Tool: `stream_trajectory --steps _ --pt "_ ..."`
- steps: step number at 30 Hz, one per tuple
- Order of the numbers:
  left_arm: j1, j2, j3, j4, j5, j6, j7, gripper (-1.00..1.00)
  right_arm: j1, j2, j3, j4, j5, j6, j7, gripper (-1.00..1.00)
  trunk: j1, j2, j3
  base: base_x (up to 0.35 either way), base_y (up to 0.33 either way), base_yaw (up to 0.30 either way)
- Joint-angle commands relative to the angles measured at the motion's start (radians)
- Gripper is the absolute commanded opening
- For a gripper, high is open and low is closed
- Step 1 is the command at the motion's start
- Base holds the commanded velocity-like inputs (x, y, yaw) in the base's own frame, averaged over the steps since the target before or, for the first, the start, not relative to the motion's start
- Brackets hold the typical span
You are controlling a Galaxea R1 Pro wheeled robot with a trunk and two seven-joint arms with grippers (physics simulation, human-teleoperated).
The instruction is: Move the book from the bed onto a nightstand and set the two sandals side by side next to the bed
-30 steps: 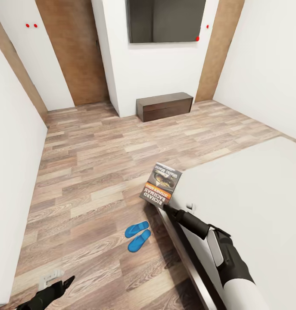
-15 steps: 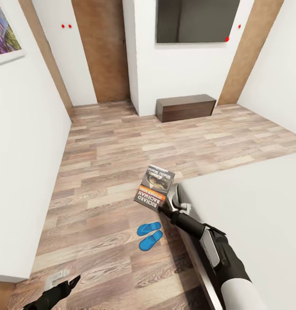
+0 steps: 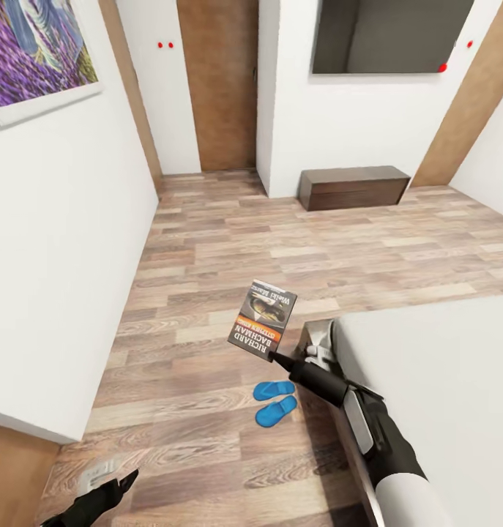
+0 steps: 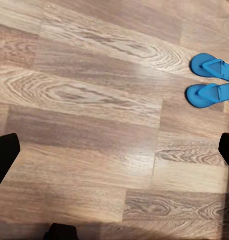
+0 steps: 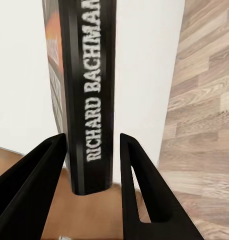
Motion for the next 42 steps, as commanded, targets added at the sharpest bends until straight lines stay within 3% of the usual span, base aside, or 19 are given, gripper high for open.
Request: stream_trajectory --steps 1,23,37,42 --pt "-0.001 0.0 -0.004 0.002 0.01 -0.001 -0.005 1.0 0.0 0.001 -0.003 -0.001 -0.007 0.009 0.003 -1.0 0.0 0.0 -0.001 0.0 0.0 0.293" --pt "0.001 -0.014 -0.004 0.002 0.01 -0.001 -0.004 1.0 0.0 0.001 -0.003 0.0 -0.007 0.004 0.006 -1.0 0.0 0.0 -0.001 0.0 0.0 0.288" --pt "0.001 -0.015 -0.004 0.002 0.01 -0.001 -0.003 1.0 0.0 0.001 -0.003 0.03 0.003 -0.003 0.006 -1.0 0.0 0.0 0.002 0.0 0.0 0.034" --pt "0.001 -0.035 -0.004 0.002 0.01 -0.001 -0.003 1.0 0.0 0.001 -0.003 0.033 0.003 -0.004 0.002 -1.0 0.0 0.0 0.01 0.0 0.0 0.0"
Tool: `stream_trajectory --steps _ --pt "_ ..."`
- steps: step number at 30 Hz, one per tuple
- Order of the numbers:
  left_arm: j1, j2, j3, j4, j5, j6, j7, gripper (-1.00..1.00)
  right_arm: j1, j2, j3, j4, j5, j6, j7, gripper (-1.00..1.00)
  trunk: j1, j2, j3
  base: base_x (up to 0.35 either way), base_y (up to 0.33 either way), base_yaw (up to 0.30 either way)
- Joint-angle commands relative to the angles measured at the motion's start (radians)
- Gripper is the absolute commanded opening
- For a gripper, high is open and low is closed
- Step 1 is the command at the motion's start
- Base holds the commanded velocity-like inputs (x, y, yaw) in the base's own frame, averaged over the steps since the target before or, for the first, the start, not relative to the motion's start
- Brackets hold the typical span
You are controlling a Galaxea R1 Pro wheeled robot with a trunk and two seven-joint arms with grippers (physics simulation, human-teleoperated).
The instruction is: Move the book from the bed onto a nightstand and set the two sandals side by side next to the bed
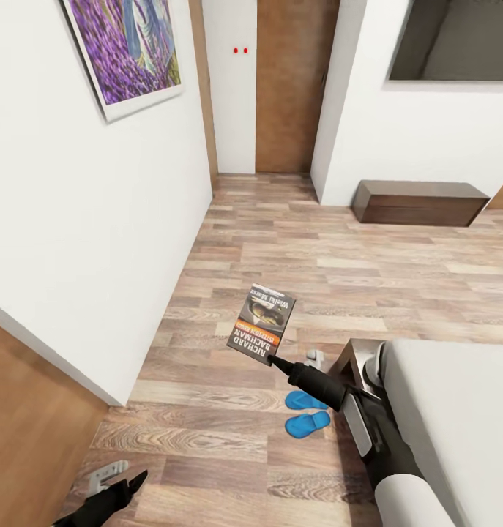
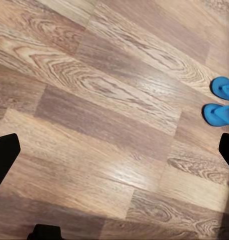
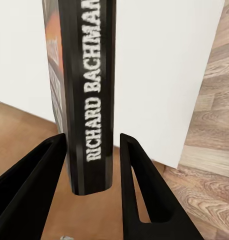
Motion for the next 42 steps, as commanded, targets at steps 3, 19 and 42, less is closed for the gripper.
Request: stream_trajectory --steps 3,19,42 --pt "-0.001 -0.005 -0.004 0.002 0.01 -0.001 -0.005 1.0 -0.001 0.001 -0.003 0.048 -0.003 -0.024 0.002 -1.0 0.0 0.0 0.004 0.0 0.0 0.0" --pt "-0.001 -0.006 -0.004 0.002 0.01 -0.001 -0.005 1.0 0.001 -0.012 -0.011 0.422 -0.003 -0.179 0.008 -1.0 0.0 0.0 0.029 0.0 0.0 0.0" --pt "0.013 -0.007 -0.004 0.002 -0.024 -0.001 -0.006 1.0 0.004 -0.186 -0.007 0.716 0.0 -0.361 0.005 -1.0 0.0 0.0 0.067 0.0 0.0 -0.082"
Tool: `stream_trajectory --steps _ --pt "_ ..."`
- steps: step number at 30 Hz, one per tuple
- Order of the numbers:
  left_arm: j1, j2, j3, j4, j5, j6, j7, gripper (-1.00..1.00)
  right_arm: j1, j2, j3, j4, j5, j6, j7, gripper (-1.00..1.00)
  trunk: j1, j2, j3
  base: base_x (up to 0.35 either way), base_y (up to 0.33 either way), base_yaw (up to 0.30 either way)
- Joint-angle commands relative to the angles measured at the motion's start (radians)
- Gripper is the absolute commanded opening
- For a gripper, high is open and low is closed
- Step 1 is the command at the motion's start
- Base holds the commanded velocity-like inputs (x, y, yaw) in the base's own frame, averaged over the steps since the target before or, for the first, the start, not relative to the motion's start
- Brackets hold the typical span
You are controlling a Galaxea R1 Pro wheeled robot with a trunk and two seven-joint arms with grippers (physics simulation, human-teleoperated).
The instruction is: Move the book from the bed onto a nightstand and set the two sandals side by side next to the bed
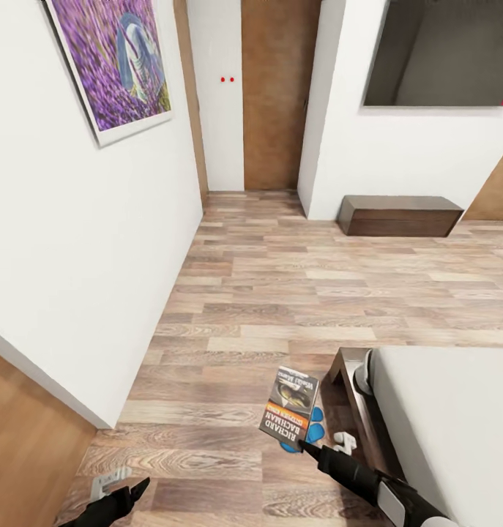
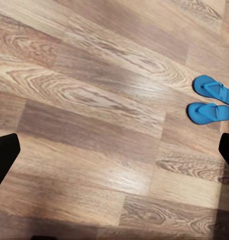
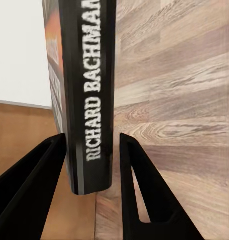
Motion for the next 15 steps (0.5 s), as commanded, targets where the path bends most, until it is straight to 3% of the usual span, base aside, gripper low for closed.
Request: stream_trajectory --steps 1,15 --pt "0.0 0.0 -0.004 0.002 0.01 -0.001 -0.005 1.0 -0.001 0.0 0.001 0.003 -0.008 0.003 0.003 -1.0 0.0 0.0 0.001 0.0 0.0 -0.115" --pt "0.005 -0.001 -0.004 0.002 0.01 0.0 -0.004 1.0 -0.001 0.003 0.002 0.016 -0.005 -0.019 0.002 -1.0 0.0 0.0 0.02 0.0 0.0 -0.097"
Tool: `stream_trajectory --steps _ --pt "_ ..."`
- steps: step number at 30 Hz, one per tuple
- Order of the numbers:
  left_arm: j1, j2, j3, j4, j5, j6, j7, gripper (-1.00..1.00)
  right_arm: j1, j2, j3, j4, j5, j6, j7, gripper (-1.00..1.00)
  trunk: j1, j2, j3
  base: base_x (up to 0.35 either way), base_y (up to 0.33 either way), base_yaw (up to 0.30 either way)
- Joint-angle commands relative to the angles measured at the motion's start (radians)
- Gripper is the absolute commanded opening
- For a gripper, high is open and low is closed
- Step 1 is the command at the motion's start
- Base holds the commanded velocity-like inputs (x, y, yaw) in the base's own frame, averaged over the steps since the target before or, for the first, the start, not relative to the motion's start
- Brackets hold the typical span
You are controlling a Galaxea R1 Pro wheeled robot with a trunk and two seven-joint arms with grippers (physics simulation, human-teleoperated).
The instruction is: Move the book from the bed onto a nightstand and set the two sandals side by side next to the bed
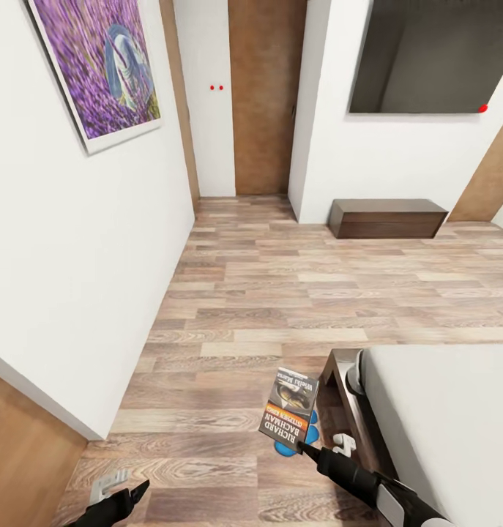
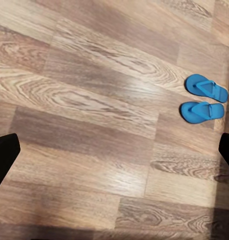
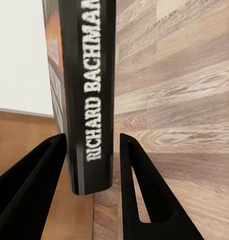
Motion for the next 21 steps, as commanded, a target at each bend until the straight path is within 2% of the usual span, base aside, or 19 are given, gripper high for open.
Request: stream_trajectory --steps 1,10,21 --pt "-0.001 0.0 -0.004 0.002 0.01 -0.001 -0.005 1.0 -0.001 0.0 -0.001 0.0 -0.005 0.006 0.004 -1.0 0.0 0.0 -0.001 0.0 0.0 -0.018" --pt "-0.001 -0.004 -0.004 0.003 0.011 -0.001 -0.005 1.0 0.001 -0.003 -0.001 0.046 -0.005 0.005 0.005 -1.0 0.0 0.0 0.001 0.0 0.0 -0.001" --pt "0.0 -0.02 -0.004 0.003 0.011 -0.001 -0.005 1.0 0.003 -0.003 -0.001 0.05 -0.005 0.002 0.006 -1.0 0.0 0.0 0.017 0.0 0.0 0.0"
